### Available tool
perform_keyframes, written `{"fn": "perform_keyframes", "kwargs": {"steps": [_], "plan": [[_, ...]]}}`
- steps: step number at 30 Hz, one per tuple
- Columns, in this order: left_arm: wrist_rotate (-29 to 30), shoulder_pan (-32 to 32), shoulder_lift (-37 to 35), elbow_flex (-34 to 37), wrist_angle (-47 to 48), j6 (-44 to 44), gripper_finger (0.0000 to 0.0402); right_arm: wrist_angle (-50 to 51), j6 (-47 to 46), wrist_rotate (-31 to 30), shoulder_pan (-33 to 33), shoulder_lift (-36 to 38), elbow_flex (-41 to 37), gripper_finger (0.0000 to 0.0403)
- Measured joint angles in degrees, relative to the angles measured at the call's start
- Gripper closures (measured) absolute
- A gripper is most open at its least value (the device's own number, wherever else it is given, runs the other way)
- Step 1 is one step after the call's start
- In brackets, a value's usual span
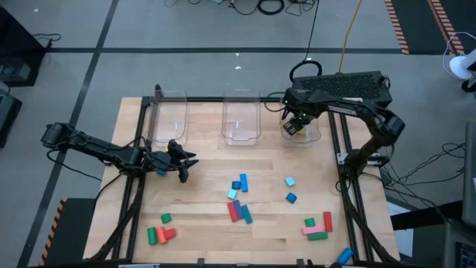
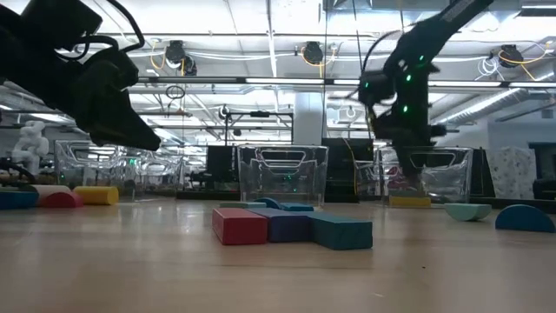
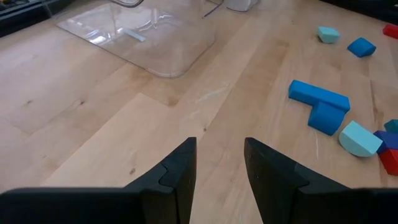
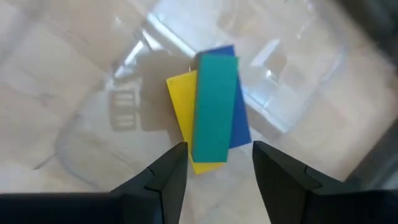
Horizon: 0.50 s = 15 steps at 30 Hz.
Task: Sort blocks by size
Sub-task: Put the red rectangular block into the right transparent bin
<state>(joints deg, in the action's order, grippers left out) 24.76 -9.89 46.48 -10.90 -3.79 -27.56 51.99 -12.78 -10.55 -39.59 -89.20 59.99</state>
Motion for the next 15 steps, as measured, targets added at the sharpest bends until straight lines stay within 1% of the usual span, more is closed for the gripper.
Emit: {"fn": "perform_keyframes", "kwargs": {"steps": [4, 8, 12, 15], "plan": [[-0.01, 0.00, 0.00, 0.00, -0.02, -2.00, 0.0265, 2.54, -1.30, 0.04, 0.00, 5.87, 0.00, 0.0236], [-0.12, 0.00, 0.00, 0.00, -0.47, -2.18, 0.0265, 5.51, -3.35, -0.20, 1.10, 11.40, 0.00, 0.0236], [-0.33, 0.00, 0.00, 0.00, -1.50, -2.13, 0.0265, 8.78, -6.48, -0.11, 4.32, 14.99, 0.00, 0.0236], [-0.34, 0.00, 0.00, 0.00, -2.51, -2.09, 0.0265, 12.20, -9.38, -0.08, 8.15, 16.78, 0.00, 0.0236]]}}
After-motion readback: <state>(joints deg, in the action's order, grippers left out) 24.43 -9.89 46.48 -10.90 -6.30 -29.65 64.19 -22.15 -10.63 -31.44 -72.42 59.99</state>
